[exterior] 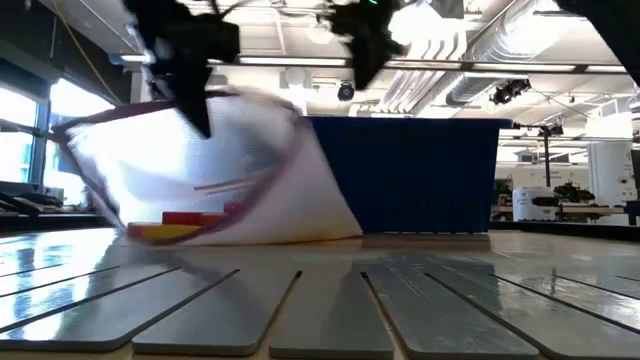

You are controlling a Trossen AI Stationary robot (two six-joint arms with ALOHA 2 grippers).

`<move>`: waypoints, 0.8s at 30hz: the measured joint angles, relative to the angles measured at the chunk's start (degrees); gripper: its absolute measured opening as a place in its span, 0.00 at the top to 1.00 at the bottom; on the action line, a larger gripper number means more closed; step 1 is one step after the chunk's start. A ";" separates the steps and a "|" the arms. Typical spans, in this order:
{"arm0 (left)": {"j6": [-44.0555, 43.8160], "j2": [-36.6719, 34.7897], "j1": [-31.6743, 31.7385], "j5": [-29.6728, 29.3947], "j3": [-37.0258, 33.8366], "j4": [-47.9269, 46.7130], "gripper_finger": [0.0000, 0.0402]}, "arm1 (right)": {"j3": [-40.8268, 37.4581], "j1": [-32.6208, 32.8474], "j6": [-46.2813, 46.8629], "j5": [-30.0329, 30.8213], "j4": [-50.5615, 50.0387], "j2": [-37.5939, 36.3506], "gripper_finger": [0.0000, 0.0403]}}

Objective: Sort blocks

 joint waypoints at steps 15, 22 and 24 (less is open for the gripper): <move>0.98 -0.46 2.28 0.57 -0.42 0.06 1.00 | 0.37 -25.00 -17.35 -9.48 -0.54 -12.03 0.69; -0.45 -0.37 3.20 -0.83 -0.41 -0.92 1.00 | 0.28 -34.28 -22.02 -16.04 1.08 -8.02 0.69; -0.53 -0.37 4.07 -0.41 -0.41 -1.00 1.00 | 0.26 -37.00 -23.48 -17.74 0.42 -6.11 0.68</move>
